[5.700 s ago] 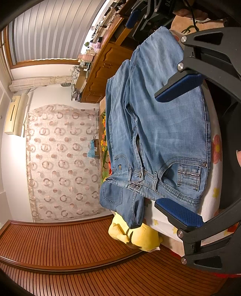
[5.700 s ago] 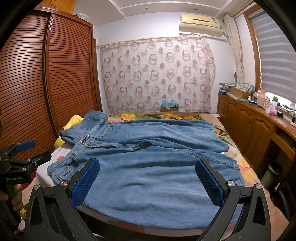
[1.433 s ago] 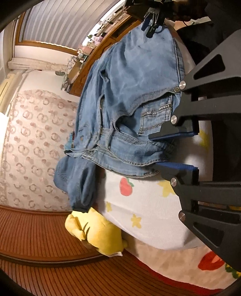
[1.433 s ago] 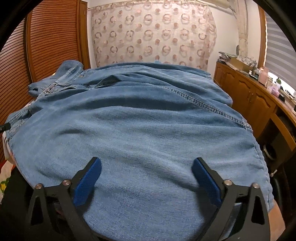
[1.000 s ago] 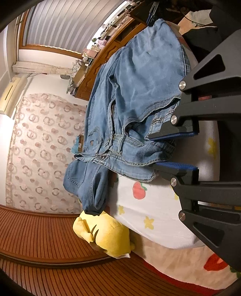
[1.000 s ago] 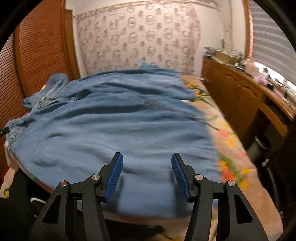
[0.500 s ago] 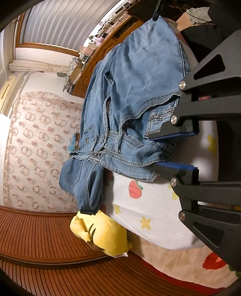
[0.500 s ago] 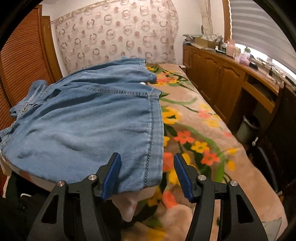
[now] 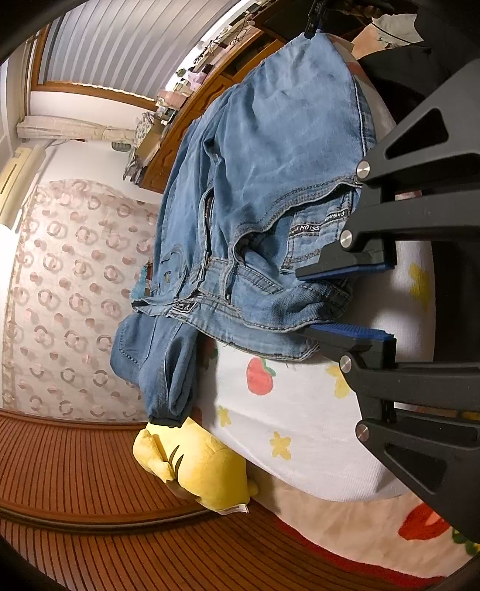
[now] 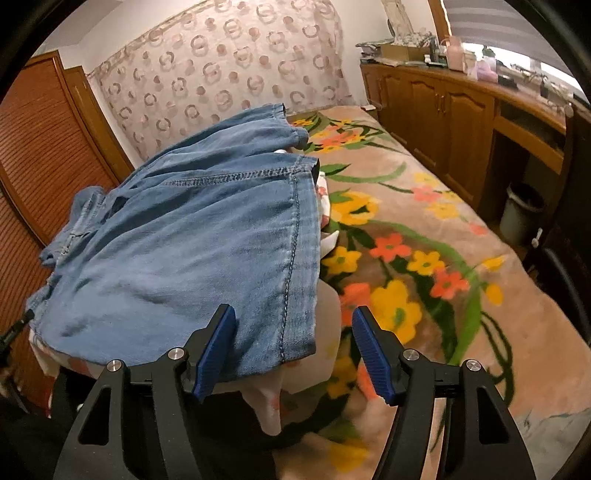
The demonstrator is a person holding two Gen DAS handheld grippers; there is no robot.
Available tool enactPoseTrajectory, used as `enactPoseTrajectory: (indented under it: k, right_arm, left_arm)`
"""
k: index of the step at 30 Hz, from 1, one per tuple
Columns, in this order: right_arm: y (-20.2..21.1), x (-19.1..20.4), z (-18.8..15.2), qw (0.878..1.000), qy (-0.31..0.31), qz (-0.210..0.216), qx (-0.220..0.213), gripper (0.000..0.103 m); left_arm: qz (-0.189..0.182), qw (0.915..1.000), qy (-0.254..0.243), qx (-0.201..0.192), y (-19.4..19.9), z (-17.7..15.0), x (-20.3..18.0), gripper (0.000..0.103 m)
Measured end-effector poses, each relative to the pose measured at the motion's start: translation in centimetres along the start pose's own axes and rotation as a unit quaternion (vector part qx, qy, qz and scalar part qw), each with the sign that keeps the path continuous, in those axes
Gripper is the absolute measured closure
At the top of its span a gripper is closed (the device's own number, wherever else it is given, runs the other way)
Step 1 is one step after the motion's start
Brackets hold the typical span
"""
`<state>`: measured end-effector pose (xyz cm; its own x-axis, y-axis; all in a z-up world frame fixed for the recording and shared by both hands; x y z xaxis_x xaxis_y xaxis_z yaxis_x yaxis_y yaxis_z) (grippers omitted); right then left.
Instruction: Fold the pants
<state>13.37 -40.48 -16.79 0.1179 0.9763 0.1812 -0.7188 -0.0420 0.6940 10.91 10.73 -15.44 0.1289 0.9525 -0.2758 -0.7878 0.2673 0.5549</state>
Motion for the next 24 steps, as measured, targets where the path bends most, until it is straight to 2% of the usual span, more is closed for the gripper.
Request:
enactPoseTrajectory:
  k: [6,8,11,13,16,19,21,24]
  right_arm:
    - [0.1,-0.6,-0.2,1.0,-0.01,0.016,0.014,0.036]
    - [0.2,-0.5,-0.1,1.0,-0.006,0.016,0.015,0.039]
    - [0.6,-0.2,-0.2,1.0,-0.002,0.024,0.016,0.05]
    - [0.6,0.4,-0.2,0.999,0.001,0.03,0.016,0.066]
    - [1.1,0.7,0.0,1.0,0.011,0.021,0.007,0.079]
    - [2.0,0.9,0.6,1.0,0.016,0.019,-0.013,0.082]
    - [3.0,1.0,1.1,0.999,0.017,0.019,-0.032,0.083]
    - [4.6,1.2,2.1,0.998,0.004,0.031,-0.059,0.086]
  left_arm:
    - [0.003,0.9999,0.005,0.012,-0.4,-0.5,0.1,0.08]
    - [0.004,0.9998,0.005,0.017,-0.6,-0.7,0.1,0.079]
    - [0.005,0.9997,0.012,0.023,-1.0,-1.0,0.5,0.077]
    - [0.007,0.9995,0.017,0.025,-1.2,-1.2,0.7,0.075]
    - [0.006,0.9995,0.018,0.025,-1.4,-1.1,1.0,0.074]
    - [-0.001,0.9996,0.018,0.023,-1.4,-1.0,0.9,0.08]
    - [0.001,0.9997,0.008,0.024,-1.3,-0.7,0.5,0.081]
    - [-0.009,0.9999,0.004,0.005,-0.3,0.6,-0.2,0.082]
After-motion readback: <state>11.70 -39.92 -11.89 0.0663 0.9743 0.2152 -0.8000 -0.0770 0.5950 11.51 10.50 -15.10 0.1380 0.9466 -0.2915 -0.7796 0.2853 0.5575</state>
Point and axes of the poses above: each gripper's, at about its wrist camera, not at the fingertips, and y roughly against the way its jaws point, x to its left, z to its top, the point moved 10 cm from there along -y, roughly the way its jaws point, and after that the axes turned 11 degrees about -z, right-handed, at the moved point
